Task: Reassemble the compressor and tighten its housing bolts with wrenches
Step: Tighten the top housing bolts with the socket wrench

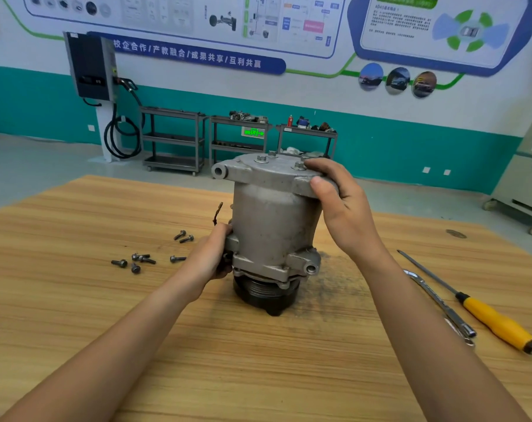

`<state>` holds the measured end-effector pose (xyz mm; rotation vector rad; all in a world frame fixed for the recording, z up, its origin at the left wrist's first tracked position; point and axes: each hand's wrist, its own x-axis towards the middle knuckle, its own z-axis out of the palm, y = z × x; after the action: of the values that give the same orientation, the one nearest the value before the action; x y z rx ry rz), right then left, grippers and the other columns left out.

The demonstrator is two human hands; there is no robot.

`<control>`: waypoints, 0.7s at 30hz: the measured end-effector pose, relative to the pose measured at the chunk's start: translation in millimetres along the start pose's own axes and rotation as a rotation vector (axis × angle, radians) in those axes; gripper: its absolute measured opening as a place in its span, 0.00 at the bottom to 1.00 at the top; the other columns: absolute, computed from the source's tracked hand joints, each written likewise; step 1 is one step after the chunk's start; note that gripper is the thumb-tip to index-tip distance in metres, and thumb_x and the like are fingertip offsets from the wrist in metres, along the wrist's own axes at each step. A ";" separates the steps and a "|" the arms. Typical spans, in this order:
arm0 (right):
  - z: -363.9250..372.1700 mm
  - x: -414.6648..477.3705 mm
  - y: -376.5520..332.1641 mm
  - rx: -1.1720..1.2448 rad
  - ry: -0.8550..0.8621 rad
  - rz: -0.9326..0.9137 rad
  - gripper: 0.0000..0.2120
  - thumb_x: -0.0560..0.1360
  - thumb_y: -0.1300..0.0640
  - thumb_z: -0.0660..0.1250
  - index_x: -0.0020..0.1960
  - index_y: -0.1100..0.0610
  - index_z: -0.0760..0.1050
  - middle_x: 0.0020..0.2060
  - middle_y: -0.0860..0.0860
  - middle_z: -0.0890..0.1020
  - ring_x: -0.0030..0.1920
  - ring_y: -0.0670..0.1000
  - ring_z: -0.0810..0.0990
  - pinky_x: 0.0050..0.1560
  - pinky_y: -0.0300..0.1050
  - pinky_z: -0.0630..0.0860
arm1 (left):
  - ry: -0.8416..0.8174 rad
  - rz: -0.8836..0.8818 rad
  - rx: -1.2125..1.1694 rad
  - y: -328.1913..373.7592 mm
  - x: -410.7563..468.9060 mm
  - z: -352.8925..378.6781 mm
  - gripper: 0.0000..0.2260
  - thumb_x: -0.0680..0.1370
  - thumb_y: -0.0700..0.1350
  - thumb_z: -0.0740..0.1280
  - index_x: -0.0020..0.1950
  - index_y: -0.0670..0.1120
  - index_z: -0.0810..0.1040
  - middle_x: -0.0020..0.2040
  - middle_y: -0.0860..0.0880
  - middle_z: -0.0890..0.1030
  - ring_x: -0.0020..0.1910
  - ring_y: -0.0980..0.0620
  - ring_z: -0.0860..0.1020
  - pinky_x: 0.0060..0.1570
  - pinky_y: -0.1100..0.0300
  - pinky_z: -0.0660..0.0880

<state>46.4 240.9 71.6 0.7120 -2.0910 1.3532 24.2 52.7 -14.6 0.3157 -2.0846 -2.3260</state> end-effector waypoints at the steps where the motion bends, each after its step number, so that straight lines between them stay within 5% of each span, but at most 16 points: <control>1: -0.3 0.6 1.0 -0.003 0.004 0.000 0.12 0.72 0.50 0.57 0.54 0.47 0.72 0.51 0.38 0.73 0.56 0.38 0.70 0.59 0.32 0.65 | -0.005 -0.002 0.011 0.8 -1.0 -0.3 0.13 0.76 0.54 0.56 0.40 0.47 0.73 0.32 0.49 0.74 0.35 0.51 0.72 0.34 0.60 0.70; 6: -5.5 -1.3 5.9 0.009 -0.002 0.008 0.13 0.73 0.49 0.56 0.55 0.47 0.73 0.52 0.38 0.74 0.53 0.28 0.69 0.56 0.26 0.65 | -0.067 0.074 0.296 5.6 -14.4 -6.8 0.20 0.79 0.61 0.51 0.46 0.49 0.75 0.39 0.49 0.80 0.39 0.50 0.79 0.38 0.58 0.73; 8: -7.3 -3.1 7.0 0.021 -0.003 0.013 0.14 0.73 0.49 0.56 0.56 0.48 0.73 0.53 0.38 0.74 0.54 0.27 0.69 0.55 0.24 0.64 | -0.037 0.309 0.509 -0.4 -20.9 -16.7 0.23 0.76 0.67 0.50 0.54 0.52 0.73 0.48 0.54 0.78 0.47 0.53 0.78 0.41 0.60 0.72; 12: -10.3 -3.4 7.7 0.019 -0.029 0.015 0.13 0.73 0.49 0.56 0.55 0.46 0.72 0.54 0.38 0.73 0.55 0.28 0.69 0.56 0.25 0.64 | 0.141 0.949 0.741 -14.4 -43.5 -40.4 0.40 0.66 0.67 0.68 0.71 0.47 0.63 0.63 0.52 0.69 0.61 0.58 0.68 0.59 0.61 0.68; 15: -10.1 -2.9 7.2 0.021 -0.051 0.005 0.12 0.71 0.44 0.59 0.53 0.42 0.71 0.54 0.36 0.73 0.54 0.27 0.69 0.55 0.25 0.65 | 0.191 1.352 1.084 -25.0 -39.5 -40.5 0.38 0.64 0.61 0.70 0.67 0.41 0.64 0.63 0.41 0.71 0.60 0.48 0.69 0.58 0.44 0.73; 18: -10.1 -3.2 6.4 -0.017 -0.043 -0.013 0.14 0.67 0.39 0.63 0.52 0.38 0.70 0.53 0.33 0.72 0.54 0.27 0.69 0.55 0.27 0.67 | 0.218 1.447 1.135 -26.8 -31.2 -30.5 0.37 0.61 0.53 0.78 0.62 0.40 0.66 0.61 0.41 0.69 0.59 0.45 0.69 0.55 0.42 0.73; 21: -11.2 -2.0 8.1 -0.037 -0.027 -0.019 0.11 0.70 0.44 0.64 0.52 0.39 0.71 0.54 0.35 0.73 0.55 0.30 0.70 0.58 0.31 0.68 | 0.239 1.516 1.102 -22.0 -25.1 -30.4 0.28 0.67 0.55 0.72 0.59 0.39 0.68 0.55 0.36 0.78 0.56 0.46 0.72 0.52 0.43 0.76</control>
<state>44.0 254.4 68.9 0.7368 -2.1198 1.2981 56.2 28.8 -35.5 -0.7155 -1.9433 -0.2641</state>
